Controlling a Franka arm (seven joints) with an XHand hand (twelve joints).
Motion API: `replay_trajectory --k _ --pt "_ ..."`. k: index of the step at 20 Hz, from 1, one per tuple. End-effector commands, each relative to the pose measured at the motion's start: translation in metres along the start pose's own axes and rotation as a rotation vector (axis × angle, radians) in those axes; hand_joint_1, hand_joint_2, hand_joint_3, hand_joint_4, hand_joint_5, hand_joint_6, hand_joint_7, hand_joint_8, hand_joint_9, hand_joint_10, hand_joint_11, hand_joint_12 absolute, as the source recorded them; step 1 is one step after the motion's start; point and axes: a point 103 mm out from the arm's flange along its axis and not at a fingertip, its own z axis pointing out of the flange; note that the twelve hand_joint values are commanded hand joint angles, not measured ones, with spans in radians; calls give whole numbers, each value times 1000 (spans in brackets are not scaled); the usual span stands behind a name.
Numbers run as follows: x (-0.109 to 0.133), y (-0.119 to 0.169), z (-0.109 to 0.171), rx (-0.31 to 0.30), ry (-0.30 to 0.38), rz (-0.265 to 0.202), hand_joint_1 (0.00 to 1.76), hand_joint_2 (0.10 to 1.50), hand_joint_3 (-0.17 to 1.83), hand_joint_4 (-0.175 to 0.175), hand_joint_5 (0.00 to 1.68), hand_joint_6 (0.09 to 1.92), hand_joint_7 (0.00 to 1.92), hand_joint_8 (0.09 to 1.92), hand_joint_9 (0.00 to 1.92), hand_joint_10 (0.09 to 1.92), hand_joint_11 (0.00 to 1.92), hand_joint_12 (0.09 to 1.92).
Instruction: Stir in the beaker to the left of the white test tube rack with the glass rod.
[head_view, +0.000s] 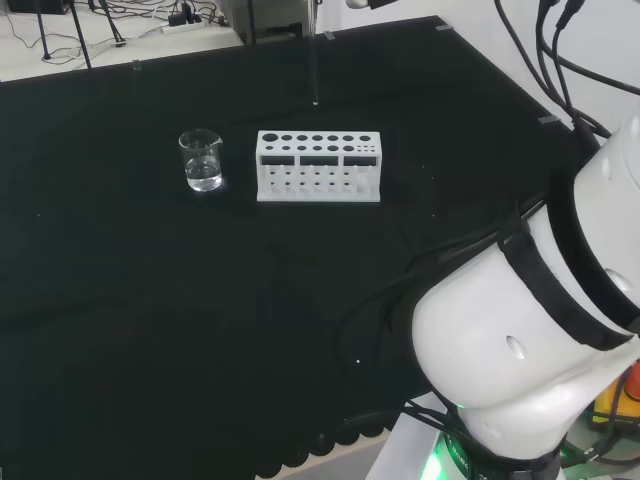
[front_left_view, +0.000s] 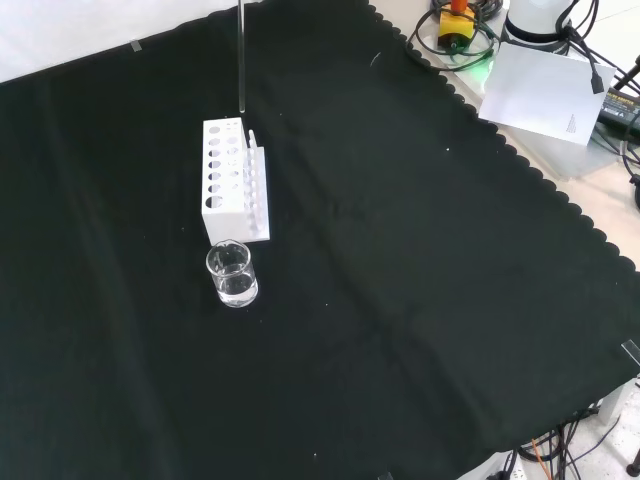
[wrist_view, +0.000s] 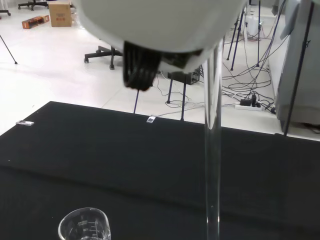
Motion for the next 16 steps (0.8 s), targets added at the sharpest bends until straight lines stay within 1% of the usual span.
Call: replay_trajectory --k 1,5,10,16 --pt "5 4 3 13 11 -5 1233 491 904 -175 1361 627 1700 666 1797 591 1664 844" --pt "12 14 9 25 51 -18 1233 489 907 -175 1362 625 1701 665 1797 590 1664 845" --pt "35 38 16 29 110 -73 1233 486 910 -175 1365 622 1702 663 1798 589 1664 846" --pt "63 59 18 31 144 -148 1233 483 913 -175 1367 619 1703 661 1798 588 1665 847"
